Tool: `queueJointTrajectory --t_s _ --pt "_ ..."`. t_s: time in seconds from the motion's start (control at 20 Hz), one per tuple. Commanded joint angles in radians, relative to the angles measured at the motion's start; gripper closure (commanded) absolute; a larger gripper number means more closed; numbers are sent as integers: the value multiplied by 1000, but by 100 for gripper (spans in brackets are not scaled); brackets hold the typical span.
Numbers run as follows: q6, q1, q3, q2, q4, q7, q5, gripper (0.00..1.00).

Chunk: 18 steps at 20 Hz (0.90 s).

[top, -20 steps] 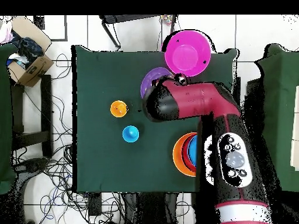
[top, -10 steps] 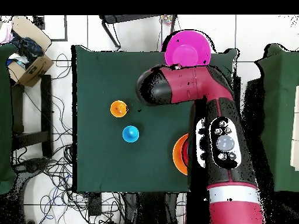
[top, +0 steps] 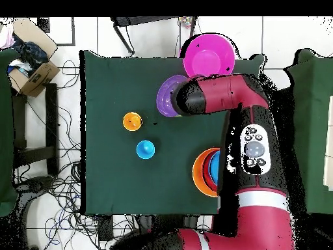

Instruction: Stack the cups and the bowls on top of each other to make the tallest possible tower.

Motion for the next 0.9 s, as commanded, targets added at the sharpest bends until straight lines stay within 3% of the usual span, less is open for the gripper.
queueJointTrajectory --t_s 0.05,0.45,0.9 --pt "144 47 -66 96 -79 -23 -81 0" --pt "226 81 -69 24 -14 -68 -8 0" --pt "228 119 -63 6 -64 -14 11 0"
